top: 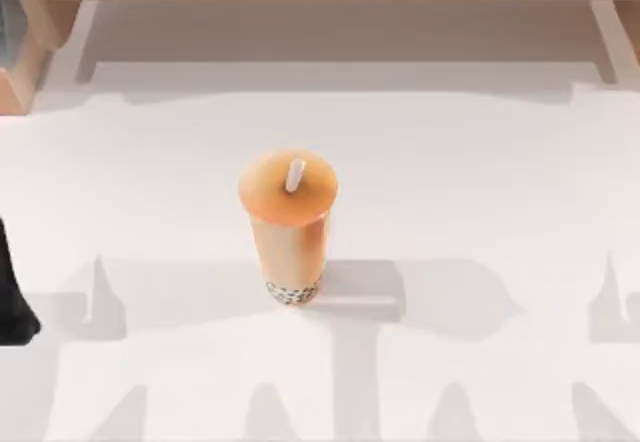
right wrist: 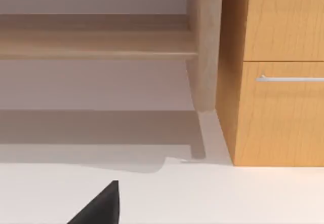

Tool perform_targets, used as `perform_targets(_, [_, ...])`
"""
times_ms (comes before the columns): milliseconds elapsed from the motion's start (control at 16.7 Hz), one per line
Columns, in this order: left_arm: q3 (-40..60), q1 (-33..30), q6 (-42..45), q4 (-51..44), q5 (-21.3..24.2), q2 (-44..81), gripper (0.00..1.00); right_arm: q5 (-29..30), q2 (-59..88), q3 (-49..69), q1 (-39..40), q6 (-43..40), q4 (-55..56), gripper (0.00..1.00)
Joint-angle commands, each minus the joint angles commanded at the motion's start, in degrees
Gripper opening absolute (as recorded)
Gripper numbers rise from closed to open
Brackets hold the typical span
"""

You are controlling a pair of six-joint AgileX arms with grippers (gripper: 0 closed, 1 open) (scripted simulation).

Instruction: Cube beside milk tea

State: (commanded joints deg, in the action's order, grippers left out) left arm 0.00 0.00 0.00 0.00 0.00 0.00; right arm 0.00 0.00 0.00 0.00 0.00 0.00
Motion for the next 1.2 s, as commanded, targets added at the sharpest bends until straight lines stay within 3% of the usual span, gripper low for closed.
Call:
perform_targets(240, [1.74, -0.39, 0.0, 0.42, -0.34, 1.8, 1.0, 0.0, 0.0, 0.0, 0.0, 0.0, 0.0, 1.0])
perform_targets(420, [8.69, -1.93, 0.14, 1.65, -1.45, 9.03, 1.0, 0.0, 0.0, 0.0, 0.0, 0.0, 0.0, 1.0])
perform_targets(1200, [65.78, -12.27, 0.5, 9.06, -10.6, 72.61, 1.0, 0.0, 0.0, 0.0, 0.0, 0.0, 0.0, 1.0])
